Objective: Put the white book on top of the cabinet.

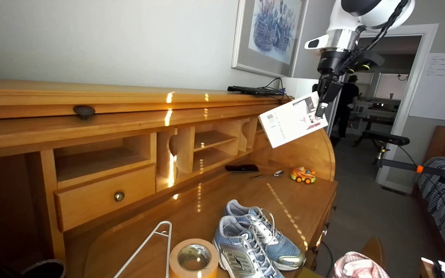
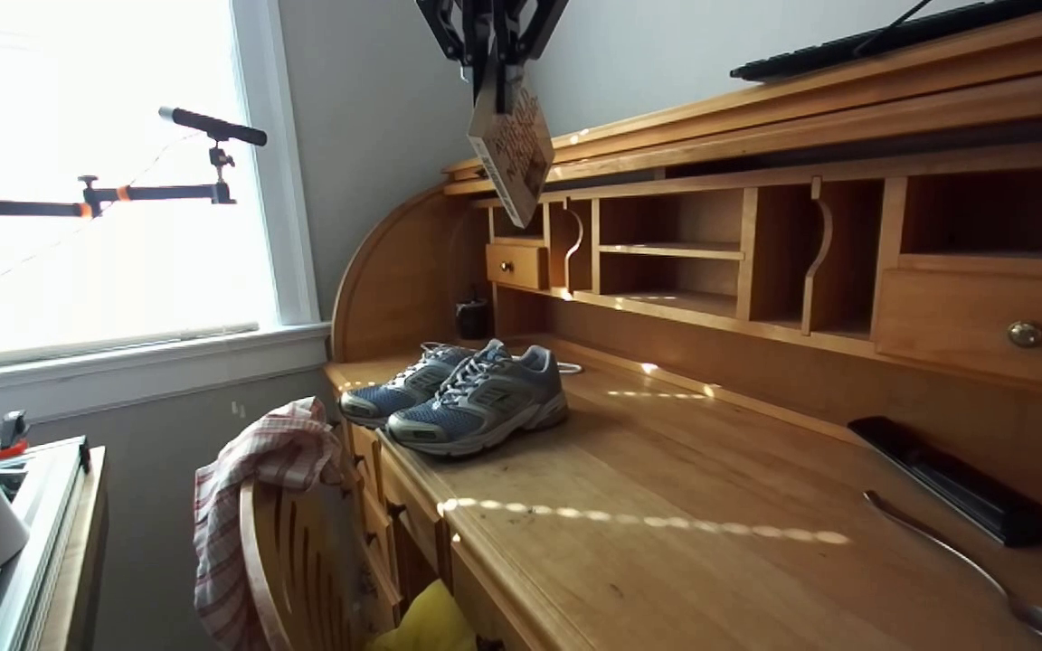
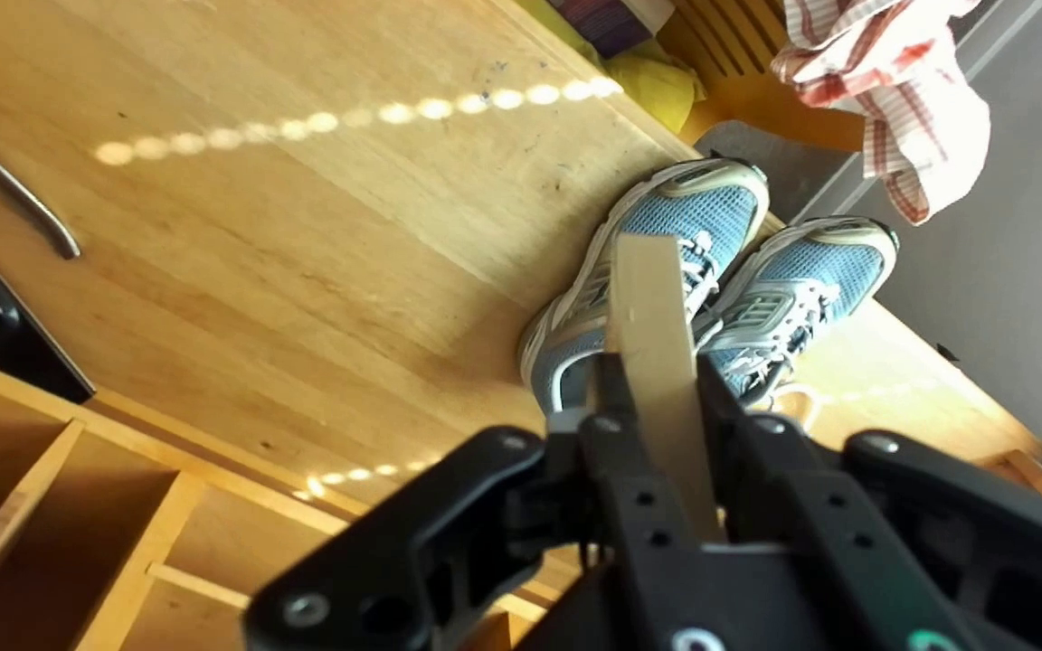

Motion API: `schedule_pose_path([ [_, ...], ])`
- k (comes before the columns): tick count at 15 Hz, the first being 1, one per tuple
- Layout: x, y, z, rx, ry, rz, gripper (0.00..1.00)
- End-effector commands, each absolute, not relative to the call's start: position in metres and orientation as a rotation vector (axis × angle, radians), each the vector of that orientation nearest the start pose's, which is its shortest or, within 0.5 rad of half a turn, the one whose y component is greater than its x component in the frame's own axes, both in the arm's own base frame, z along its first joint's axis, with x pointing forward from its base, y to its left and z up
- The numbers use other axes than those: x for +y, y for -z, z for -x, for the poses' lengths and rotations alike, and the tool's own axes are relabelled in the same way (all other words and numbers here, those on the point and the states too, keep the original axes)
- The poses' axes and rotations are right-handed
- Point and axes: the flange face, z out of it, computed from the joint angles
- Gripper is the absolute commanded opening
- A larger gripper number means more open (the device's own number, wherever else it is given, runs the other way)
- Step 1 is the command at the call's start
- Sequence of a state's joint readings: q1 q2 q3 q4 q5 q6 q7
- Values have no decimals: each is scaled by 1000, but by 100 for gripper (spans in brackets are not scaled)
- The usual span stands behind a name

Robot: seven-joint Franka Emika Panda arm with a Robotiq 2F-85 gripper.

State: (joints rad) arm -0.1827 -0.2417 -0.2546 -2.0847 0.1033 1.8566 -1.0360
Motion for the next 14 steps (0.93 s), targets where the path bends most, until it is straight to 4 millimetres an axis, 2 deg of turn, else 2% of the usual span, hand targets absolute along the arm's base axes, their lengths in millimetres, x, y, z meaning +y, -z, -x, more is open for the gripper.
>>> schedule_pose_path([
  [1,-199,-547,-450,-930,247,2857,5],
  [7,-185,-563,-476,-1010,413,2854,5],
  [14,-173,-578,-495,-1114,660,2864,5],
])
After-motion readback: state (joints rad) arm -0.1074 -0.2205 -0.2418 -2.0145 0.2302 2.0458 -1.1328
